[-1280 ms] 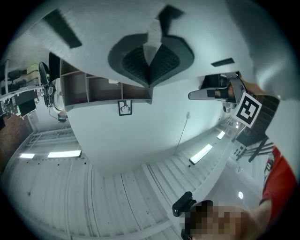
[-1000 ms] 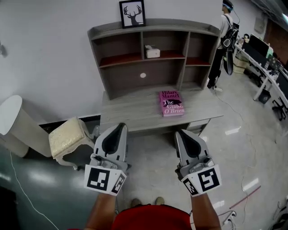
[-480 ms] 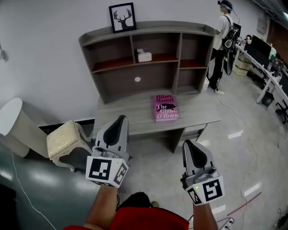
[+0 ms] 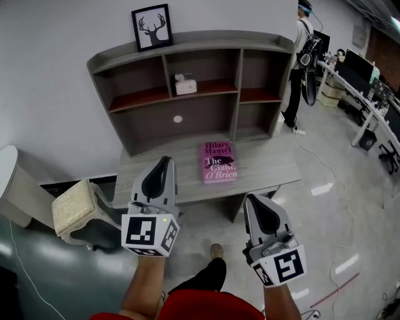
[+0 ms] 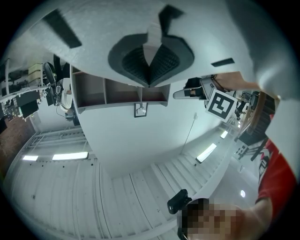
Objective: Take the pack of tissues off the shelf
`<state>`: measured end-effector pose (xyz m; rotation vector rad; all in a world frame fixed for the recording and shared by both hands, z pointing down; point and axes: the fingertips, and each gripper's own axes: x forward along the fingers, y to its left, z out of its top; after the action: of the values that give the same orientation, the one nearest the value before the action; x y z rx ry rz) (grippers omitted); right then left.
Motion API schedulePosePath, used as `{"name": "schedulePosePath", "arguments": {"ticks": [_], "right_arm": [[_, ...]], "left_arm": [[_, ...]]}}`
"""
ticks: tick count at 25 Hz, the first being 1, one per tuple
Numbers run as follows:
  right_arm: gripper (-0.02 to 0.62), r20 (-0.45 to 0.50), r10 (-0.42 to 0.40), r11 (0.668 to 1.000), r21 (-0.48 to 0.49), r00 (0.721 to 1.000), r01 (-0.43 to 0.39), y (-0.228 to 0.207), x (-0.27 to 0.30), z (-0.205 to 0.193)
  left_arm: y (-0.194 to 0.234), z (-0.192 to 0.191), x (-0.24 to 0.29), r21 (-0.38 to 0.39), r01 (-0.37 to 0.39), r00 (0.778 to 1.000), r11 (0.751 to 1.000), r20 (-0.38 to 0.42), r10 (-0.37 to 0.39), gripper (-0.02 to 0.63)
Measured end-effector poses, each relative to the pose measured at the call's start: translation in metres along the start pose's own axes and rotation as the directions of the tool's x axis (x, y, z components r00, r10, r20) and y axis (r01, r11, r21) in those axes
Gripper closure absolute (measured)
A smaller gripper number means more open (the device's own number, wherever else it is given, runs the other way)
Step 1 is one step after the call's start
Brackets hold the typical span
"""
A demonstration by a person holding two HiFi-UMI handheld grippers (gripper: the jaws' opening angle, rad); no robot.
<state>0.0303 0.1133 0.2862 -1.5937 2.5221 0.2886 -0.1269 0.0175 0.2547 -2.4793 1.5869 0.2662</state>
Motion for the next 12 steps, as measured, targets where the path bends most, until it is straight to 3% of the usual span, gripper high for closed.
{"name": "schedulePosePath", "arguments": {"ticks": [10, 12], "right_arm": [[0.591, -0.068, 0.079, 0.996, -0.030, 0.995, -0.081, -0.099, 0.123, -0.046], [0.591, -0.086, 0.091, 0.995, -0.037, 0.992, -0.095, -0.123, 0.148, -0.053]], "left_arm": [[0.043, -0.053, 0.143, -0.020, -0.090, 0.996, 0.996, -0.022, 0.089, 0.584], [0.053, -0.064, 0.174, -0.025, -0.098, 0.995, 0.995, -0.024, 0.098, 0.529]]}}
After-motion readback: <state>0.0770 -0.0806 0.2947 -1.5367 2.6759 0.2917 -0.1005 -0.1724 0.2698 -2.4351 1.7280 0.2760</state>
